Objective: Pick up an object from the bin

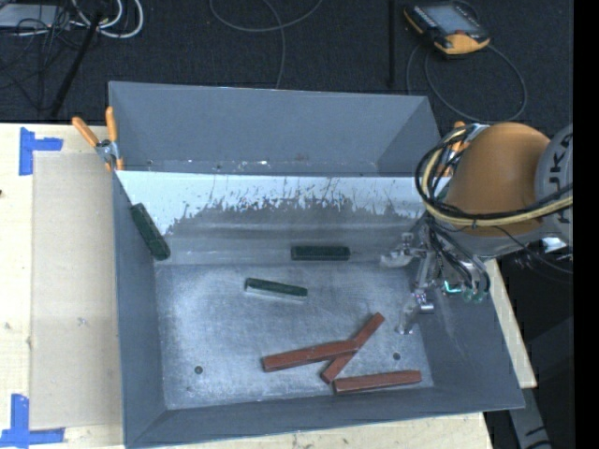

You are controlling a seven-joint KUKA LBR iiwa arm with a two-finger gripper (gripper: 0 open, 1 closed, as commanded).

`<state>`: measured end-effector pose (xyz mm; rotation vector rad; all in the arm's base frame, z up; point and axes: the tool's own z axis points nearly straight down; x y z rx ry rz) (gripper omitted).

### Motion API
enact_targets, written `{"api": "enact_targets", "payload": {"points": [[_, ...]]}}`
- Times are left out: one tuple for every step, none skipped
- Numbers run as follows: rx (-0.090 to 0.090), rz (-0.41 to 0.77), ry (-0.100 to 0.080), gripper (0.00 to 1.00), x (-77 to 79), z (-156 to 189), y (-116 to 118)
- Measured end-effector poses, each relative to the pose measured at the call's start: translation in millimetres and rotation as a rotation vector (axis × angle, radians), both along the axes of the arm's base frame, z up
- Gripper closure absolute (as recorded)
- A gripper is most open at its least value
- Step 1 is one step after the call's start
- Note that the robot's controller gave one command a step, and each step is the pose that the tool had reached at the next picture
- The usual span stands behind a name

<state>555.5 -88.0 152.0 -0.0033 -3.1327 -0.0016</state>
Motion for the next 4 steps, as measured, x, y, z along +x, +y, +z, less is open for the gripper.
{"api": "enact_targets", "payload": {"points": [[-0.001, 0.002, -0.007, 0.00, 1.9, 3.7, 0.2], [-0.002, 0.114, -0.020, 1.00, 17.6, -77.1, 7.7], [-0.002, 0.116, -0.014, 0.00, 15.6, -79.3, 8.2], [-0.002, 0.116, -0.014, 0.00, 15.6, -79.3, 8.1]]}}
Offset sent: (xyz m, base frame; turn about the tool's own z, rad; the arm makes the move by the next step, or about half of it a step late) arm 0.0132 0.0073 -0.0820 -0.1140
